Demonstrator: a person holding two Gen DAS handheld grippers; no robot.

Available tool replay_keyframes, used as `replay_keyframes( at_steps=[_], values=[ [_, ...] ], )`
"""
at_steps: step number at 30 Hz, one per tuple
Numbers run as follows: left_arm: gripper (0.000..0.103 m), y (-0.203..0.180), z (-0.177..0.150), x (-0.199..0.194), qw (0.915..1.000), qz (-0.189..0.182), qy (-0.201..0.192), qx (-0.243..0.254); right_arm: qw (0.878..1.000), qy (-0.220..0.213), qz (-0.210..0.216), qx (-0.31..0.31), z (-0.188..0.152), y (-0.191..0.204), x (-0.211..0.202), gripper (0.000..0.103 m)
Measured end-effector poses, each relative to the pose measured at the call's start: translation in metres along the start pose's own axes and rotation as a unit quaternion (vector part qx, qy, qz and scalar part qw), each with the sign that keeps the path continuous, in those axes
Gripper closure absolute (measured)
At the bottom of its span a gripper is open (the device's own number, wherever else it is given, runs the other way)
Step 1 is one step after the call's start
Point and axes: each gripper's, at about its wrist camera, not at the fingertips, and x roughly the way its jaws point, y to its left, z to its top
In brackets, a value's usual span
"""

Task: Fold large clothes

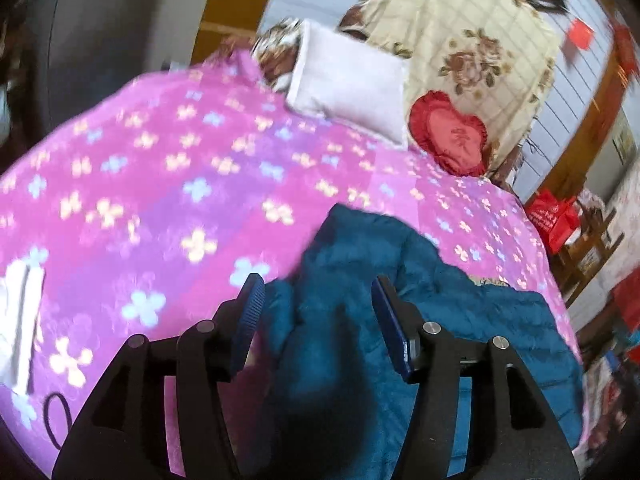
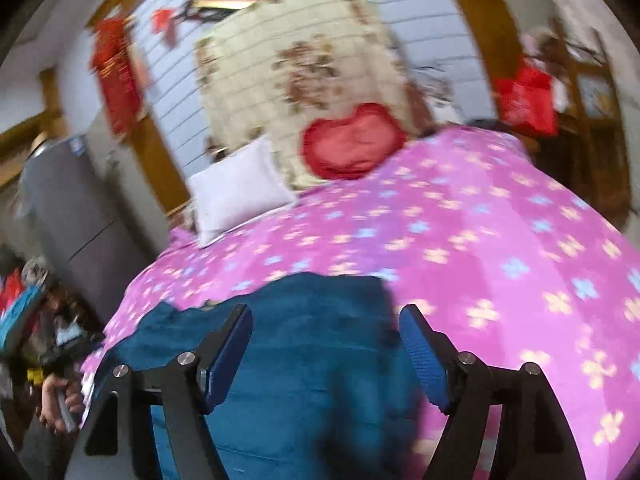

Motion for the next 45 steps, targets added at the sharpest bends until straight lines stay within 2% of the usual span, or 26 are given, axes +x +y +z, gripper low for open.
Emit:
replay_keyframes(
  at_steps=[3, 5, 6, 7, 8, 9, 12, 14, 16, 21, 29, 35, 37, 41, 43, 45],
  values=[
    [0.047, -0.023, -0.002, 0.007, 0.9991, -0.015, 0.001, 0.041, 0.998, 0.039, 0.017, -0.05, -0.005, 0.039, 0.028, 0.03],
    [0.047, -0.034, -0.007, 0.016, 0.9981, -0.009, 0.012, 0.06, 0.992, 0.081, -0.013, -0.091, -0.017, 0.057, 0.056, 0.03],
    [0.047, -0.037, -0.01, 0.022, 0.9976, -0.001, 0.021, 0.067, 0.989, 0.105, -0.031, -0.1, -0.022, 0.057, 0.07, 0.03],
    [0.047, -0.039, -0.014, 0.034, 0.9963, 0.02, 0.039, 0.074, 0.986, 0.126, -0.046, -0.101, -0.031, 0.051, 0.078, 0.03],
    [0.047, -0.038, -0.018, 0.049, 0.9936, 0.048, 0.066, 0.078, 0.979, 0.161, -0.081, -0.095, -0.039, 0.041, 0.094, 0.029],
    [0.047, -0.037, -0.022, 0.061, 0.9911, 0.064, 0.086, 0.078, 0.977, 0.173, -0.093, -0.086, -0.044, 0.033, 0.101, 0.028],
    [0.044, -0.035, -0.028, 0.071, 0.9904, 0.064, 0.092, 0.081, 0.98, 0.171, -0.076, -0.065, -0.048, 0.019, 0.094, 0.021],
    [0.039, -0.038, -0.032, 0.072, 0.9903, 0.062, 0.087, 0.088, 0.98, 0.171, -0.071, -0.069, -0.053, 0.021, 0.094, 0.007],
    [0.034, -0.041, -0.034, 0.074, 0.9892, 0.068, 0.084, 0.099, 0.979, 0.171, -0.076, -0.082, -0.058, 0.026, 0.096, 0.0],
    [0.027, -0.046, -0.037, 0.076, 0.9859, 0.087, 0.089, 0.111, 0.978, 0.171, -0.084, -0.083, -0.056, 0.027, 0.103, 0.0],
    [0.024, -0.044, -0.039, 0.077, 0.9897, 0.084, 0.07, 0.092, 0.982, 0.159, -0.074, -0.072, -0.058, 0.024, 0.103, 0.0],
    [0.023, -0.054, -0.034, 0.084, 0.9826, 0.112, 0.102, 0.107, 0.976, 0.18, -0.089, -0.089, -0.057, 0.031, 0.106, 0.0],
    [0.023, -0.052, -0.034, 0.076, 0.9838, 0.109, 0.103, 0.098, 0.975, 0.182, -0.098, -0.081, -0.053, 0.035, 0.096, 0.0],
    [0.022, -0.069, -0.045, 0.013, 0.9844, 0.102, 0.08, 0.119, 0.978, 0.162, -0.122, -0.045, -0.054, 0.052, 0.041, 0.0],
    [0.015, -0.081, -0.059, -0.024, 0.9847, 0.082, 0.079, 0.132, 0.978, 0.161, -0.128, -0.025, -0.065, 0.06, 0.008, 0.0],
    [0.014, -0.096, -0.083, -0.064, 0.9842, 0.049, 0.083, 0.149, 0.981, 0.147, -0.124, -0.024, -0.082, 0.074, -0.034, 0.0]
  ],
)
